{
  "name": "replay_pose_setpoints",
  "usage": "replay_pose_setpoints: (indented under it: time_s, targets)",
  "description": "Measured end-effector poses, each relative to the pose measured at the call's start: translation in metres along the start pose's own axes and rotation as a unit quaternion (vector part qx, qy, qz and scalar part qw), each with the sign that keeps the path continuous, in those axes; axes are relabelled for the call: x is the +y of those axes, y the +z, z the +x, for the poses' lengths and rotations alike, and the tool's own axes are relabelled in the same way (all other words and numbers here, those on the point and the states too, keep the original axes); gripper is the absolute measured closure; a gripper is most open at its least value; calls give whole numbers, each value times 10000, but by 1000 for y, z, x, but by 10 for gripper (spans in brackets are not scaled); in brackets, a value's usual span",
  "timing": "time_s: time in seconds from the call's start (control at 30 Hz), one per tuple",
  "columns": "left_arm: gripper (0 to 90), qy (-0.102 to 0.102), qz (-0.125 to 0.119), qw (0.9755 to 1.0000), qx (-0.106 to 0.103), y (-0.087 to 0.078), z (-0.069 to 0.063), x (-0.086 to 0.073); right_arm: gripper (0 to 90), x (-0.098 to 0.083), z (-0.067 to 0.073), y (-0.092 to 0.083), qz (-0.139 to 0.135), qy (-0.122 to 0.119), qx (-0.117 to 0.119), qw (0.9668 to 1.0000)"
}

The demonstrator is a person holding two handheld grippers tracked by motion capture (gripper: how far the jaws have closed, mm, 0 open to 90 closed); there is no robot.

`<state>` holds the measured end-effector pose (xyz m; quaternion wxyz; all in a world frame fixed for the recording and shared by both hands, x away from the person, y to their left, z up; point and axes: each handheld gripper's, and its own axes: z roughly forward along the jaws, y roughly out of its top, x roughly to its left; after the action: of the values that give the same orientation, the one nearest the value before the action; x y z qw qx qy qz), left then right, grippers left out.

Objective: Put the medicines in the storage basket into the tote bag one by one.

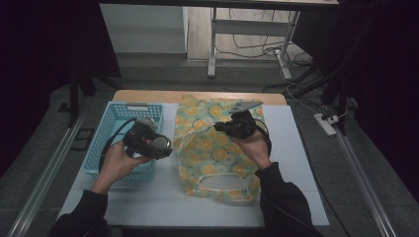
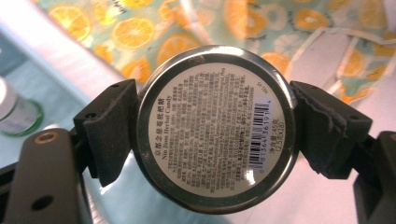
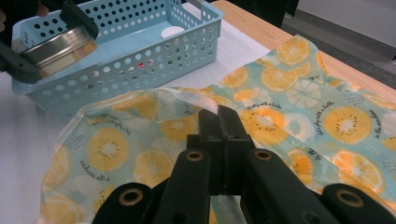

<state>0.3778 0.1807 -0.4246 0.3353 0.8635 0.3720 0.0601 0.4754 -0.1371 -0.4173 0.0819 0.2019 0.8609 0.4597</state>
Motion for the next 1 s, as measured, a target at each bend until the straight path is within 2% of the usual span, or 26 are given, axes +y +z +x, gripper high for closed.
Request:
replay_pose_setpoints:
  time_s: [0.27, 0.5, 0.77, 1.0]
  targets:
    - [200, 220, -58, 9995, -225, 9, -19, 13, 900, 0, 0, 0, -7, 12, -4, 10000]
    - [200, 401, -96, 9986, -337, 19, -34, 24, 900, -1, -1, 1, -5, 22, 3, 10000]
    - [200, 536, -102, 9974, -463, 29, -45, 36, 900, -1, -2, 3, 32, 42, -14, 10000]
    - [200, 614, -98, 9966, -531, 44, -53, 47, 900, -2, -3, 3, 29, 55, -18, 10000]
